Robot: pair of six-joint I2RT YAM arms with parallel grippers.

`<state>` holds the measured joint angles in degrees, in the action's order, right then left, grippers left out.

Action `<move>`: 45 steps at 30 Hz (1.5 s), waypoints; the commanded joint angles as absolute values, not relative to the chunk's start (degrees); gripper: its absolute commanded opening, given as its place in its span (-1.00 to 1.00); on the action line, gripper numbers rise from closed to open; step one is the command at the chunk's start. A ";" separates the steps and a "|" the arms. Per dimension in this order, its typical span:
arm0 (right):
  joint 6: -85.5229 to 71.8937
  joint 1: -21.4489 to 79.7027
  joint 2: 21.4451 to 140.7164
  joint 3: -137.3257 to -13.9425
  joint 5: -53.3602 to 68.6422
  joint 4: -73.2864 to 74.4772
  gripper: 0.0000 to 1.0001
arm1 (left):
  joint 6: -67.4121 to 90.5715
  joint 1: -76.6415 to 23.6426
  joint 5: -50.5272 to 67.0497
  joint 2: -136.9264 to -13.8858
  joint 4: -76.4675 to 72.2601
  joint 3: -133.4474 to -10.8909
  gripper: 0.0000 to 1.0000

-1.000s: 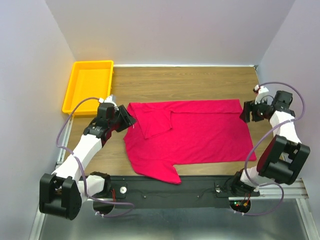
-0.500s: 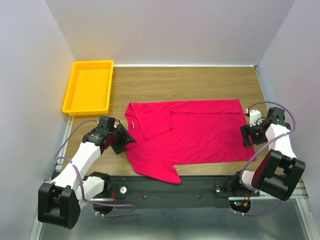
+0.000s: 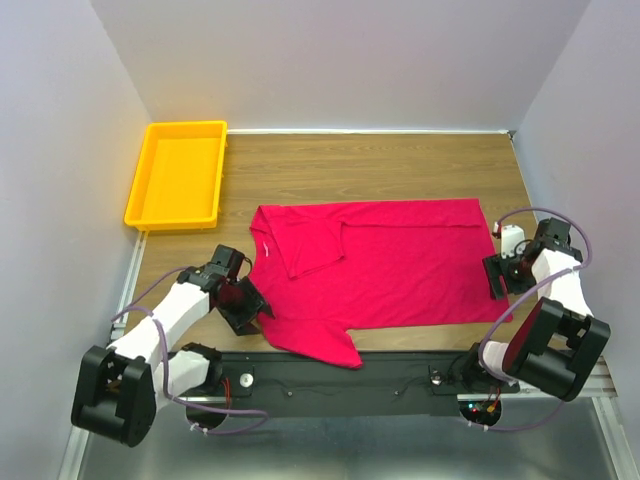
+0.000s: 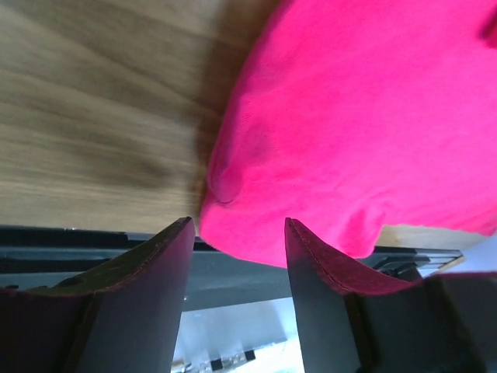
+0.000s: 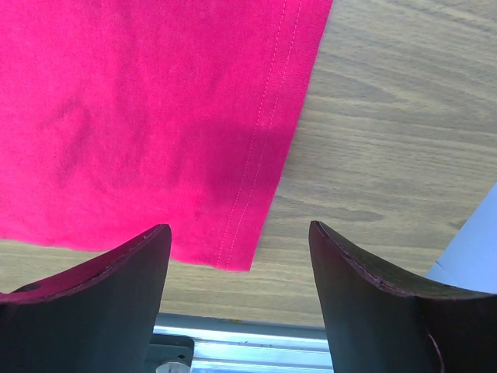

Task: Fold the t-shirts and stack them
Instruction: Fold the tshirt

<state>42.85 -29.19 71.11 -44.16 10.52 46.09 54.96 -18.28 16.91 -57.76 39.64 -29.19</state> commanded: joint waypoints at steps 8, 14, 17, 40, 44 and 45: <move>43.06 -29.71 73.65 -44.47 12.39 46.49 0.48 | 55.03 -21.53 14.15 -67.58 35.60 -31.99 -0.43; 43.59 -29.71 75.06 -44.21 12.13 46.84 0.41 | 51.78 -21.53 13.54 -67.85 34.98 -35.06 -1.00; 43.86 -29.71 75.23 -44.12 10.82 47.20 0.39 | 50.63 -21.53 13.62 -67.15 35.24 -36.03 -1.00; 45.79 -35.94 74.09 -39.64 3.78 48.95 0.07 | 48.34 -21.53 16.08 -63.37 33.31 -34.19 -1.00; 46.84 -38.58 76.20 -39.99 5.53 48.87 -0.12 | 47.99 -21.53 16.17 -63.63 32.96 -34.28 -1.00; 47.11 -38.84 76.72 -40.08 5.89 48.95 -0.15 | 47.90 -21.53 16.26 -63.72 32.87 -34.19 -1.00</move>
<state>44.86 -37.30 75.40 -39.46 4.95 48.12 49.06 -21.39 15.90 -64.64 33.28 -34.63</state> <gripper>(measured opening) 0.446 0.040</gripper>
